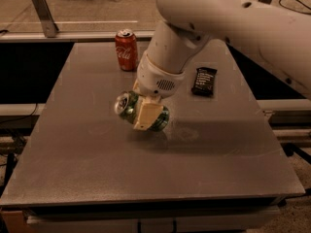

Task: Knock green can over

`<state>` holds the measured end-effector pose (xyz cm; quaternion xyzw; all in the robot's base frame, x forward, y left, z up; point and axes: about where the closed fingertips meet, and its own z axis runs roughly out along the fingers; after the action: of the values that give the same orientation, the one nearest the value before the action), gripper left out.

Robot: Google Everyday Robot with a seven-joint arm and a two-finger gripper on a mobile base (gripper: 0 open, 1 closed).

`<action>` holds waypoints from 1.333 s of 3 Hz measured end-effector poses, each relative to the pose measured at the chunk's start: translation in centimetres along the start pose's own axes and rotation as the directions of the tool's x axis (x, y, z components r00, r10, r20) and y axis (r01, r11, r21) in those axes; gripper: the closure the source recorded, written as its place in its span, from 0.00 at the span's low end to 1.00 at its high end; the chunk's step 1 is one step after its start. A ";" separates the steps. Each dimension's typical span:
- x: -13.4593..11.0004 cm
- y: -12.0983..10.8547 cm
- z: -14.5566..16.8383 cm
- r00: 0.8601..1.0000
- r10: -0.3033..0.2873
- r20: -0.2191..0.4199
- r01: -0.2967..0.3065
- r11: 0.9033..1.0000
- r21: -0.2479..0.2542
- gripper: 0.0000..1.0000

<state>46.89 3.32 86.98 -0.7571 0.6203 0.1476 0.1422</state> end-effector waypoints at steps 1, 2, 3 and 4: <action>-0.2 0.3 0.6 0.999 -0.020 -0.042 0.019 1.000 -0.020 0.36; -0.9 0.6 1.2 0.997 -0.051 -0.056 0.049 0.998 -0.038 0.13; -1.6 0.9 1.5 0.996 -0.072 -0.057 0.069 0.996 -0.047 0.00; -2.2 1.0 1.4 0.996 -0.086 -0.039 0.084 0.995 -0.046 0.00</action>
Offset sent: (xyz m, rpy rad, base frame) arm -0.0138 0.0210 -0.0099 -0.0785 0.0043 0.0967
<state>45.46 5.66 86.54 -0.7887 0.5868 0.1397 0.1188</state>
